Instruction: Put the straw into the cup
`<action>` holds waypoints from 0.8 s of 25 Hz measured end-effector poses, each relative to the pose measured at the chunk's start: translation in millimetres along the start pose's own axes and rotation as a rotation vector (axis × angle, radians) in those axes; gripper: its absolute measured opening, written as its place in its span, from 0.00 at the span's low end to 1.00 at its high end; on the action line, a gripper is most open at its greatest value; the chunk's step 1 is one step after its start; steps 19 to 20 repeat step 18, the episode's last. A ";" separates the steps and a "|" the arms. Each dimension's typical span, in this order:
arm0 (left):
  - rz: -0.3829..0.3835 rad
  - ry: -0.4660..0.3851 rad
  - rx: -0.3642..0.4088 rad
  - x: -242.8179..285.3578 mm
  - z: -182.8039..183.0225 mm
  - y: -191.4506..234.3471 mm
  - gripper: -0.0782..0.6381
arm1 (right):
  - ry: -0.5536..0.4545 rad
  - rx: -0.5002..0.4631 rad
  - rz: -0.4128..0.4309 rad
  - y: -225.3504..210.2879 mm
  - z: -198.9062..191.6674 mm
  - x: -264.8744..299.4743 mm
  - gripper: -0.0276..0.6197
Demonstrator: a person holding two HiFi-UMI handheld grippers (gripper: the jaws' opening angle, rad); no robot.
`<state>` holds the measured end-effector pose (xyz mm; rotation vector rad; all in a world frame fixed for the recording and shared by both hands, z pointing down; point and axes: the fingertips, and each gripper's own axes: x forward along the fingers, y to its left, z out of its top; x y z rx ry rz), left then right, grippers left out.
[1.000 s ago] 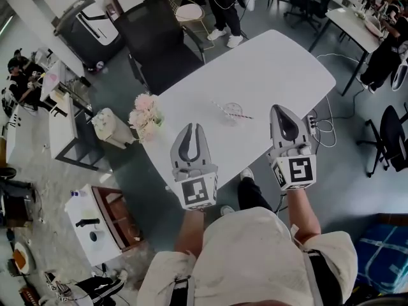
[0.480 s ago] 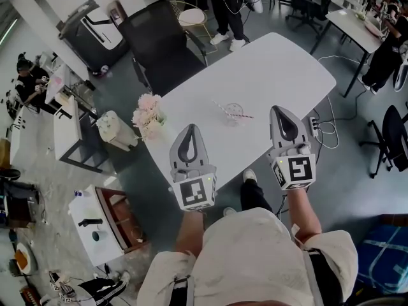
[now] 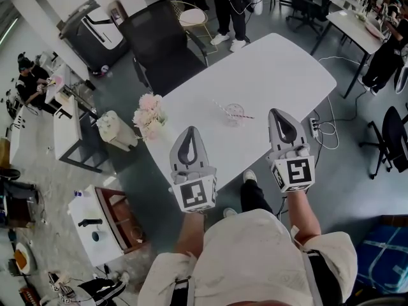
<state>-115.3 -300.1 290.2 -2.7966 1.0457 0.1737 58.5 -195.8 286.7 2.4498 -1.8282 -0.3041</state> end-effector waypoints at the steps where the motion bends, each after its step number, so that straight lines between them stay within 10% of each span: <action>1: 0.000 0.000 -0.002 0.0 -0.4 0.6 0.12 | 0.003 -0.001 -0.001 0.7 0.2 0.1 0.05; 20: -0.007 0.002 -0.006 7.9 -5.5 7.8 0.12 | 0.015 -0.030 -0.002 3.2 -1.6 13.3 0.05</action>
